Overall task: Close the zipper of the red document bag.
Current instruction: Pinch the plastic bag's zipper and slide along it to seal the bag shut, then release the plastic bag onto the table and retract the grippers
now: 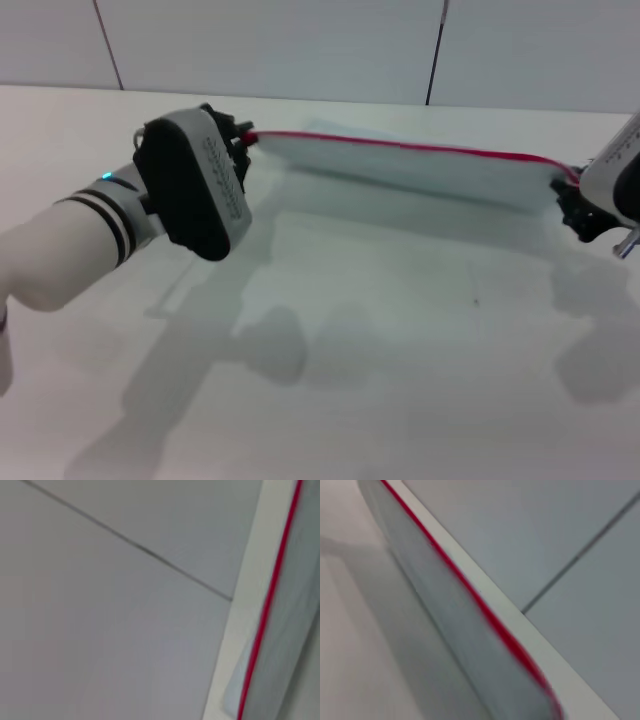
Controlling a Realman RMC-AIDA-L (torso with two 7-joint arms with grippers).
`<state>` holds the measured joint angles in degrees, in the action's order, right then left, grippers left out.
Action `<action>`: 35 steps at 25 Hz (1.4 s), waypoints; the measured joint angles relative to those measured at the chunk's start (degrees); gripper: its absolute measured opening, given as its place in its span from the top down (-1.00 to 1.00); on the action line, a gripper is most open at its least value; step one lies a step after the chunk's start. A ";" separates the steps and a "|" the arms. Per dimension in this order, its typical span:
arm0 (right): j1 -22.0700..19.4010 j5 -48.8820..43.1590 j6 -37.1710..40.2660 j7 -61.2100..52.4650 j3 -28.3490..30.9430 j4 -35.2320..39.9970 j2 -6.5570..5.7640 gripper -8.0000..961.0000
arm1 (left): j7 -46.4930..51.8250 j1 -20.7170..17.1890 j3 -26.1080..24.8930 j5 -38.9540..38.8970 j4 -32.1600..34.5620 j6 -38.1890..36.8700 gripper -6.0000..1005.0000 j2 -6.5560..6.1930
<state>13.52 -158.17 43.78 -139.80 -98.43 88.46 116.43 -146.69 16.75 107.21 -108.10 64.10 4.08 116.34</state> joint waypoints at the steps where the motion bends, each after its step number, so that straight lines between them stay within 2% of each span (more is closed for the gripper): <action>1: 0.27 -2.08 -0.03 -2.12 -0.32 -0.13 0.01 0.57 | 0.20 0.22 0.26 -0.01 -0.03 -1.05 0.83 0.01; 4: 1.02 -6.80 -0.59 -6.94 -1.33 -1.16 0.02 0.55 | 2.08 0.73 0.38 -0.14 -0.08 -1.76 0.83 0.02; 9: 0.48 -7.46 -3.85 -8.14 -1.91 -1.88 0.06 0.52 | 5.85 1.22 -0.34 -3.95 0.10 -1.28 0.56 -0.08; 14: -2.27 -7.09 -10.47 -10.31 -2.24 -1.77 0.19 0.11 | 5.91 1.42 -1.28 -9.68 0.37 0.73 0.27 -0.11; 17: -4.94 -3.43 -19.32 -11.89 -2.93 -1.62 0.17 -0.15 | 5.93 1.10 -2.77 -14.20 0.71 4.10 0.10 -0.06; 20: -7.10 4.50 -31.58 -11.81 -4.06 -4.09 0.03 -0.41 | 5.93 -0.35 -7.18 -22.66 0.82 12.01 -0.10 -0.05; 23: -7.02 10.64 -42.83 -11.79 -6.10 -9.71 -0.08 -0.46 | 5.69 -1.81 -11.59 -31.78 -1.11 21.39 -0.30 -0.02; 27: -5.19 18.33 -57.56 -12.12 -9.71 -19.81 -0.14 -0.47 | 5.18 -2.05 -14.65 -40.50 -6.98 32.78 -0.30 0.03; 31: -2.99 25.68 -72.44 -14.53 -14.68 -29.25 -0.21 -0.47 | 2.80 -1.78 -15.74 -45.07 -11.68 36.99 -0.29 0.13; 33: -1.50 27.53 -77.37 -17.43 -16.52 -33.43 -0.21 -0.47 | -3.10 -1.77 -16.01 -50.62 -15.97 39.29 -0.29 0.18; 35: -0.42 28.43 -79.72 -19.88 -17.35 -36.43 -0.22 -0.47 | -4.84 -1.86 -16.02 -52.33 -16.91 39.79 -0.29 0.25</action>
<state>13.10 -129.74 -35.94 -159.68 -115.77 52.04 116.21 -151.54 14.89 91.19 -160.43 47.20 43.87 116.59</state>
